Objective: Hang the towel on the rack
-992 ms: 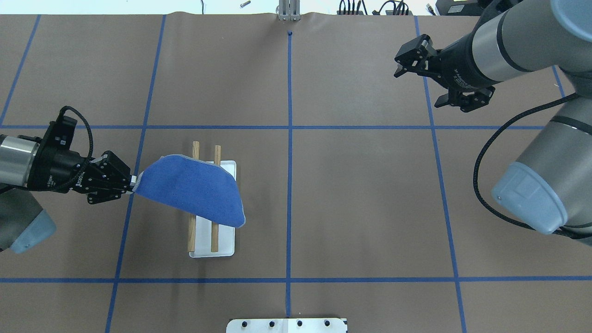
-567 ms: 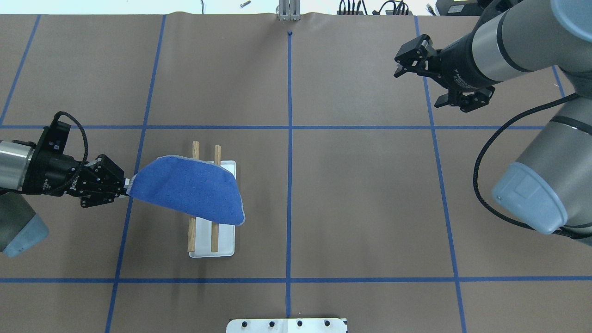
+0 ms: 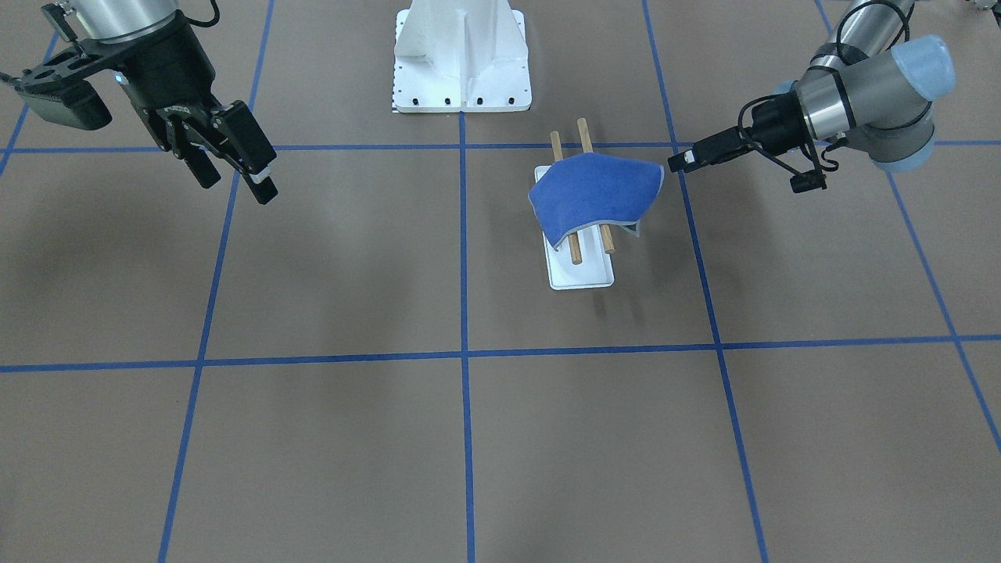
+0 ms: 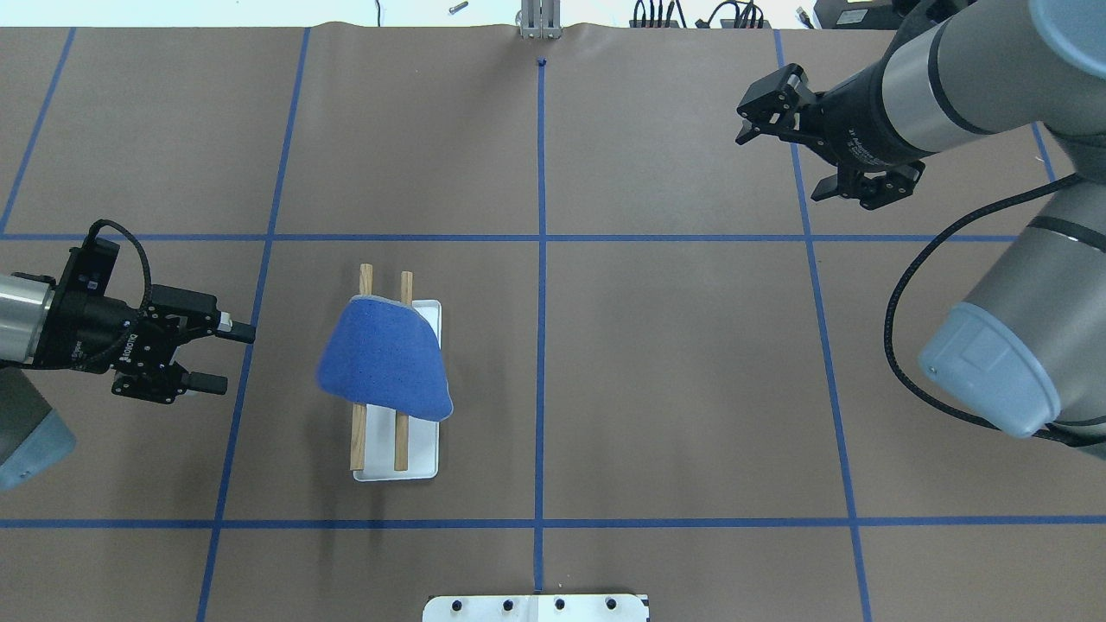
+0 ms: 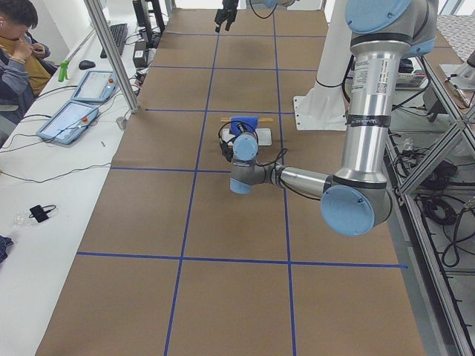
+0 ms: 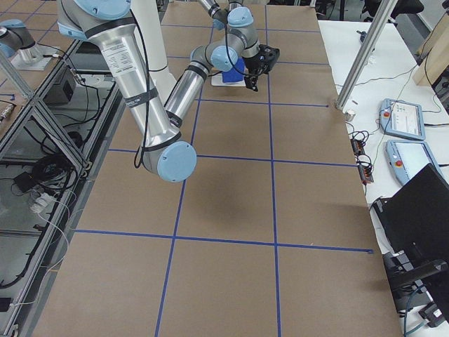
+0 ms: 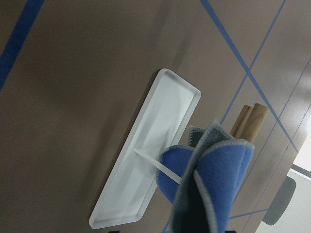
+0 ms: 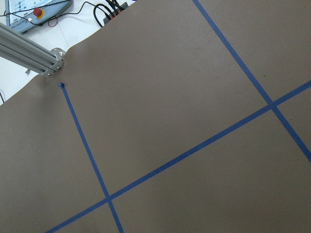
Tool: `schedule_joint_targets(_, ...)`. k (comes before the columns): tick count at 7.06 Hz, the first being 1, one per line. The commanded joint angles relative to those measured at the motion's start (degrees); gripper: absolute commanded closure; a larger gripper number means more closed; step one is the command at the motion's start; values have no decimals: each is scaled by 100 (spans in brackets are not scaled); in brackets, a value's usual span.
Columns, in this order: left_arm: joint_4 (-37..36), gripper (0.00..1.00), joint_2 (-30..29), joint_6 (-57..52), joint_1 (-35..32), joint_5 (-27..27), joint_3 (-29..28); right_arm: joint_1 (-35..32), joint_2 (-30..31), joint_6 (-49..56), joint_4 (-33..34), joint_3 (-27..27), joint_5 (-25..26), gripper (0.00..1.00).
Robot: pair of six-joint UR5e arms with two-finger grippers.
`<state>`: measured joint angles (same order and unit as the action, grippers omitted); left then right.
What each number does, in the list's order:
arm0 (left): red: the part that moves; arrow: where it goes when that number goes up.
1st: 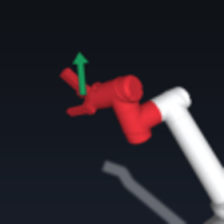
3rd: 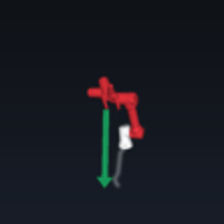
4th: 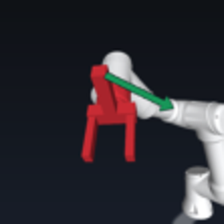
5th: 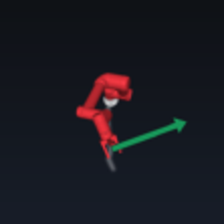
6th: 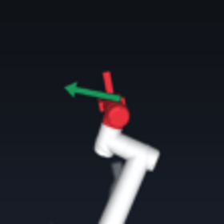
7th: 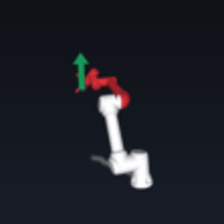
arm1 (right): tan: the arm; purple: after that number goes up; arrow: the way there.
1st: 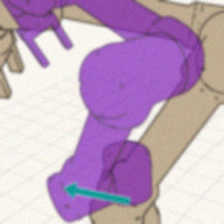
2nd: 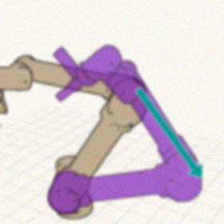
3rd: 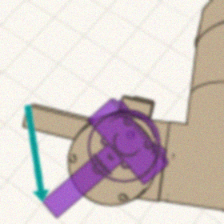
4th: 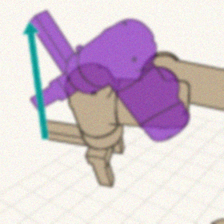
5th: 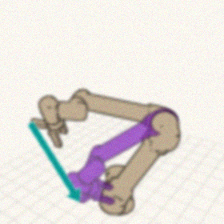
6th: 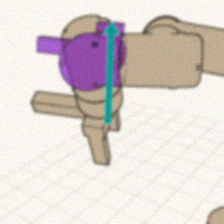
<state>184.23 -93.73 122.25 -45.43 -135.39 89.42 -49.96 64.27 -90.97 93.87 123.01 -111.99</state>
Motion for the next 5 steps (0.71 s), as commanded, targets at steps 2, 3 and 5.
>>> schedule_joint_targets(2, -1, 2, 57, -333, -140, 327, -65, -31, 16, 0, 0, 4, -15, 0)
schedule_joint_targets(3, -10, 2, 57, -777, -428, 399, -65, -92, 33, 130, 26, 12, -59, 0)
schedule_joint_targets(5, -297, 2, 31, -1490, -1393, 461, -213, -285, 383, 716, 26, 21, -95, 0)
